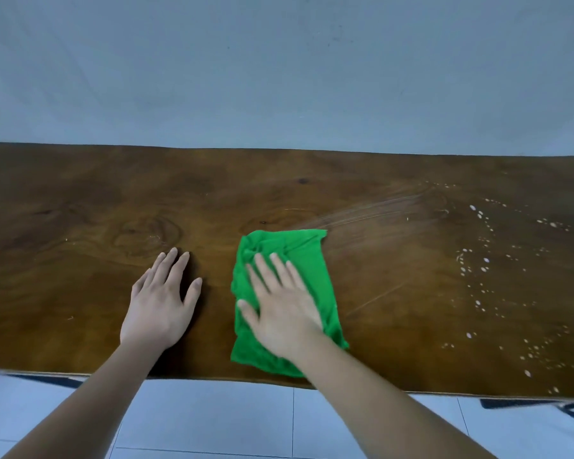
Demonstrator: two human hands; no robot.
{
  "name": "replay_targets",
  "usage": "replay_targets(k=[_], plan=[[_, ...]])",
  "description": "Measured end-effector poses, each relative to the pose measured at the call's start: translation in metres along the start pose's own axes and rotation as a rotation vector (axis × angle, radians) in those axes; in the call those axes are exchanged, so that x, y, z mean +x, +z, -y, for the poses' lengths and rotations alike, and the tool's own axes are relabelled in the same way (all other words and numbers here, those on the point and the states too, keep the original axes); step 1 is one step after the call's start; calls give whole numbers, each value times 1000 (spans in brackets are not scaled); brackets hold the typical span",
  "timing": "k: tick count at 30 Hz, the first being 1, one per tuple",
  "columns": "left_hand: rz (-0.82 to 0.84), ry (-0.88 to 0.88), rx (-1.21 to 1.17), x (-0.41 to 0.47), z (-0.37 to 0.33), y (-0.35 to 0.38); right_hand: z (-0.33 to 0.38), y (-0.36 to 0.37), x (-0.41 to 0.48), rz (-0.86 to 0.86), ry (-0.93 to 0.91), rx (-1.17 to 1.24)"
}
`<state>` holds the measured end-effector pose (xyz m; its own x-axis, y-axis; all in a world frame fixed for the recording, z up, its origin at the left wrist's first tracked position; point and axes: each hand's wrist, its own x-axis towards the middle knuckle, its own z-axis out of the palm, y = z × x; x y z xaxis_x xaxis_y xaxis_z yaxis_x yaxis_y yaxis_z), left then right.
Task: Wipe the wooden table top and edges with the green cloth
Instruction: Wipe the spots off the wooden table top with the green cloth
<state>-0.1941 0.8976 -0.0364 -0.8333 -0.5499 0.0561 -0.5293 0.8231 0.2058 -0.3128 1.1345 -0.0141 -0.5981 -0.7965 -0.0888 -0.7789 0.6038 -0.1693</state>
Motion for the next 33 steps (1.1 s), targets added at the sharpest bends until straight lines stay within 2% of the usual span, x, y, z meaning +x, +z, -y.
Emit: replay_targets(k=[5,9,14,20,23,26,29,33], plan=[[8,1,1,0,-2,-2,-5,10,-47,-31,-234,20],[22,0,-4,-1,-5,-5,-52,3,-72,-45,-227,42],[20,-8,-9,-2,-6,-5,-136,-8,-102,-66,-20,51],[9,9,-8,-3,-6,-5,-216,-21,-138,-135,432,39],[5,8,-8,-4,-7,-5,-204,-20,-135,-138,578,52],[3,12,-18,-4,-7,-5,-166,-17,-122,-98,593,15],[4,16,-20,-6,-9,-7,-108,-9,-106,-40,453,5],[9,20,-28,-7,-11,-10,-22,6,-79,-16,168,42]])
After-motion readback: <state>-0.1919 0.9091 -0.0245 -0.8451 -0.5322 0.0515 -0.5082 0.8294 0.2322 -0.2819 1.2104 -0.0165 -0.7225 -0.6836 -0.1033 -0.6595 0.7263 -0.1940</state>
